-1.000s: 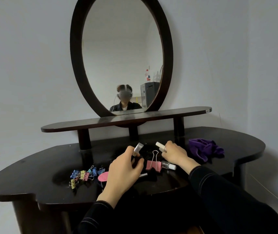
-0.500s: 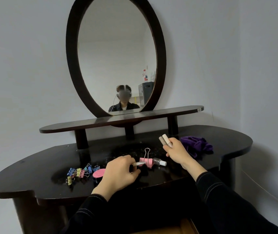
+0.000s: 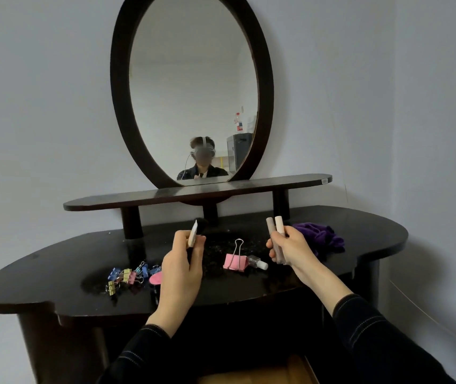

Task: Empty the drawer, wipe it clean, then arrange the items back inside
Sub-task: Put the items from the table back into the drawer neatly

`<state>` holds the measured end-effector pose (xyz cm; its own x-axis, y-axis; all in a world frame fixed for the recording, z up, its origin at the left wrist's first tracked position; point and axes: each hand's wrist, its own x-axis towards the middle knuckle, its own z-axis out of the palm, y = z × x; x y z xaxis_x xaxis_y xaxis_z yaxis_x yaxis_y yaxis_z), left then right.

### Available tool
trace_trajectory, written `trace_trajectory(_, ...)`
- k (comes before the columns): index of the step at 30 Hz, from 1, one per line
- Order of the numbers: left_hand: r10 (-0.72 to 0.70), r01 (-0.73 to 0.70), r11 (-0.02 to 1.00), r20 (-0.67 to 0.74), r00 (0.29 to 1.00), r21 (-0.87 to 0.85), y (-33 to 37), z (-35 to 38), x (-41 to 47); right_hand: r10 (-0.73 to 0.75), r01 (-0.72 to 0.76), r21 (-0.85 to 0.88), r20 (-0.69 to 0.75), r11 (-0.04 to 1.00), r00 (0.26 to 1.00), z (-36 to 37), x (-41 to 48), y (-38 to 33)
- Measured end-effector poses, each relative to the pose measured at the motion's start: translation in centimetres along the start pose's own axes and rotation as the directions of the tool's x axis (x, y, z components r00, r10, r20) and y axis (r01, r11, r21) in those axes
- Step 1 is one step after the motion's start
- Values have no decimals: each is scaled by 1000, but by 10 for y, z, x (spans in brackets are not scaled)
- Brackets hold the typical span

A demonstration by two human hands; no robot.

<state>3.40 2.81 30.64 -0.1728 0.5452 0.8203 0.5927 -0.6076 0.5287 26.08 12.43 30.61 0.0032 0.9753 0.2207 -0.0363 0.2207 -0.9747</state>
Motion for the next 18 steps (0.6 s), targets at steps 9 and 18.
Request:
trace_trajectory(9,-370,489,697,321,872,-525,34,11,-128,-92,74,63,382,995,919,0,-152,18)
trace_trajectory(18,-565,922,260,728,387,-289,-27,22,-226,281,-97,-380,465,920,839,7,-192,134)
